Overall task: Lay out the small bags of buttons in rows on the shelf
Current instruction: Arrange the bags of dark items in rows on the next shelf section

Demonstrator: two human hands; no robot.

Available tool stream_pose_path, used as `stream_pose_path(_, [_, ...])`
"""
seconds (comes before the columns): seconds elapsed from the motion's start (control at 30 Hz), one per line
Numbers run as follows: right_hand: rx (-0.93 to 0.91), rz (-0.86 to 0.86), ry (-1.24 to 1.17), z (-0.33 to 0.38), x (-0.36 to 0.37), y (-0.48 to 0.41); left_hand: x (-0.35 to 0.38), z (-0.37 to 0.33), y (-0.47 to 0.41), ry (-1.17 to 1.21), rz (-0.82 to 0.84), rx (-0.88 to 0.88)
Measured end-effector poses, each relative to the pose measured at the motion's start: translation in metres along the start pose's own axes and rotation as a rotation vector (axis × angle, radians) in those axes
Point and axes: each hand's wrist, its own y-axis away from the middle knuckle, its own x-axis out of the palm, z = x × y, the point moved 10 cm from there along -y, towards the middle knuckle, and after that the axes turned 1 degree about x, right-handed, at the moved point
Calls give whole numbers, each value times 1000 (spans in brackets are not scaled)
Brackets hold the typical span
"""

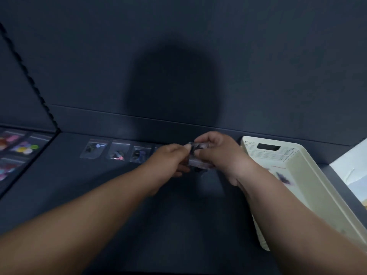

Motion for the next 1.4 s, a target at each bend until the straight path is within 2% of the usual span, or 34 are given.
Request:
stream_pose_path(0.1, [64, 135, -131, -3, 39, -1, -27, 2, 13, 10, -55, -3])
stream_pose_path(0.27, [85, 279, -158, 0, 99, 2, -83, 16, 33, 41, -162, -45])
stream_pose_path(0.43, [133, 368, -128, -3, 147, 3, -140, 33, 48, 89, -313, -115])
stream_pose_path(0.5, [166, 395, -116, -7, 162, 4, -157, 44, 53, 156, -343, -160])
stream_pose_path(0.6, [189, 380, -64, -9, 177, 4, -181, 54, 60, 120, -367, -176])
stream_pose_path(0.7, [182, 360, 33, -9, 191, 3, -202, 59, 65, -62, -374, -166])
stream_pose_path(0.8, [170, 339, 126, -9, 199, 4, -215, 57, 69, -500, -333, -137])
stream_pose_path(0.9, [216, 347, 103, -11, 204, 7, -213, 40, 77, -900, -295, 83])
stream_pose_path(0.93, [227, 345, 90, -12, 205, 9, -205, 36, 80, -959, -239, 184])
stream_pose_path(1.0, [234, 333, 70, -12, 204, 11, -182, 39, 85, -1062, -21, 318])
stream_pose_path(1.07, [239, 321, 55, -13, 202, 13, -170, 50, 89, -1149, 120, 333])
stream_pose_path(1.2, [262, 371, 16, -11, 202, 21, -170, 45, 94, -1343, 53, 382])
stream_pose_path(1.27, [246, 384, 77, -6, 203, 23, -170, 44, 95, -1363, 27, 368])
stream_pose_path(1.33, [116, 253, 277, 7, 191, 15, -171, 39, 98, -1327, -9, 383])
stream_pose_path(1.4, [-87, 32, 572, 27, 174, 13, -172, 37, 99, -1314, -36, 420])
